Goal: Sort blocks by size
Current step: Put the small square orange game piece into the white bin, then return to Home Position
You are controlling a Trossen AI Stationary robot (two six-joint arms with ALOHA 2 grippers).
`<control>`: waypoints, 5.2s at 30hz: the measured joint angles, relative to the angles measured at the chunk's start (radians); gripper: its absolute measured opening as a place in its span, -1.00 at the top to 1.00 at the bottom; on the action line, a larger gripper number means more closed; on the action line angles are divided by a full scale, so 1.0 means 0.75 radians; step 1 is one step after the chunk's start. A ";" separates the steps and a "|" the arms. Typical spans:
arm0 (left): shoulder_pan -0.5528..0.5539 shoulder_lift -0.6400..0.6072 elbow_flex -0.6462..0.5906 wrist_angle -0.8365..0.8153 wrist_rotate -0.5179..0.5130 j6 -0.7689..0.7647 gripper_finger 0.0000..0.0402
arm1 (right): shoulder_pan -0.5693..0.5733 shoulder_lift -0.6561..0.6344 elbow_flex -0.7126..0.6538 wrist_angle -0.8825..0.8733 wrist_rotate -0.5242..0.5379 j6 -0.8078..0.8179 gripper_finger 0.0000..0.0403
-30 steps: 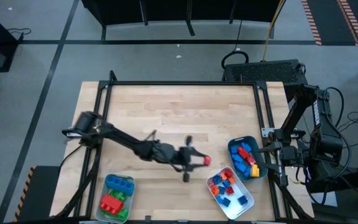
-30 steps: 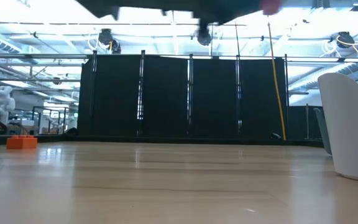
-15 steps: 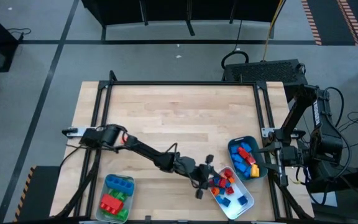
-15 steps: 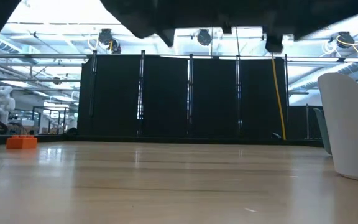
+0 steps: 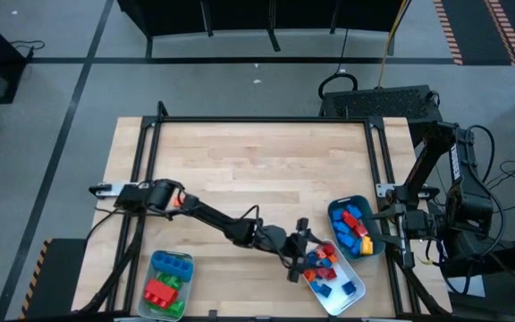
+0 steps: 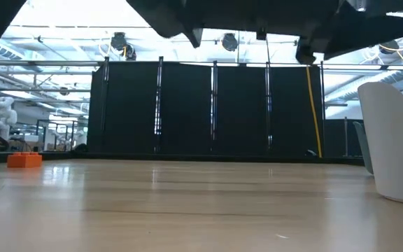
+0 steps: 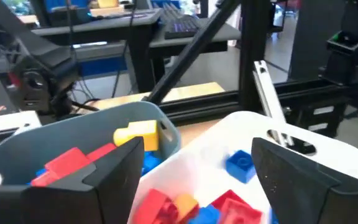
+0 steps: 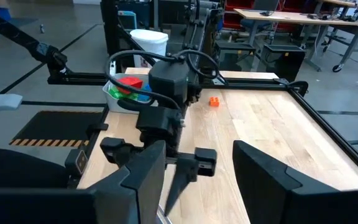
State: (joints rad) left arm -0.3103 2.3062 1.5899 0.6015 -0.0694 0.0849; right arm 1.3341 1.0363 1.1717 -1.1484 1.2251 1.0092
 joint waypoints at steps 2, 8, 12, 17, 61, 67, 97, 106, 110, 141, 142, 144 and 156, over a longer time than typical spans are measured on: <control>-0.009 -0.021 0.011 -0.056 -0.004 0.004 -0.49 | 0.000 0.000 0.000 0.001 0.000 0.000 0.15; -0.035 -0.346 0.019 -0.546 -0.078 0.253 -0.39 | 0.000 0.000 0.000 0.014 -0.037 0.001 0.15; -0.058 -0.541 -0.014 -1.060 -0.287 0.350 -0.29 | 0.000 0.000 0.000 0.022 -0.064 0.002 0.15; -0.037 -0.791 -0.228 -1.496 -0.534 0.073 -0.16 | 0.000 0.000 0.000 0.019 -0.065 -0.004 0.15; -0.150 -1.380 -1.367 -2.119 -0.497 -2.389 -0.18 | 0.000 0.010 0.000 -0.010 -0.060 -0.063 0.15; -0.150 -1.296 -1.372 -2.109 -0.497 -2.455 -0.17 | 0.000 0.032 0.000 -0.010 -0.061 -0.071 0.15; -0.145 -1.085 -1.152 -1.646 -0.783 -2.080 0.30 | 0.000 0.053 0.000 -0.010 -0.064 -0.071 0.15; -0.120 -1.027 -1.006 -0.380 -0.846 -1.001 0.30 | 0.000 0.053 0.000 -0.010 -0.059 -0.043 0.15; -0.096 -0.914 -0.897 -0.189 -0.720 -0.782 0.30 | 0.000 0.053 0.000 -0.009 -0.059 -0.007 0.15; 0.023 0.024 0.041 -0.188 0.187 -0.455 0.30 | 0.000 0.054 0.000 -0.004 -0.058 -0.001 0.15; 0.024 0.028 0.041 -0.187 0.206 -0.455 0.28 | 0.000 0.054 0.000 -0.005 -0.058 -0.001 0.15; 0.021 0.029 0.041 -0.187 0.226 -0.455 0.19 | 0.000 0.054 0.000 -0.005 -0.058 -0.002 0.15; 0.020 0.013 0.038 -0.194 0.187 -0.451 -0.04 | 0.000 0.054 0.000 -0.002 -0.018 -0.003 0.15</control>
State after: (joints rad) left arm -0.2951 2.3163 1.6187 0.4561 0.0709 -0.2535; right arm 1.3340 1.0767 1.1717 -1.1496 1.2113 1.0071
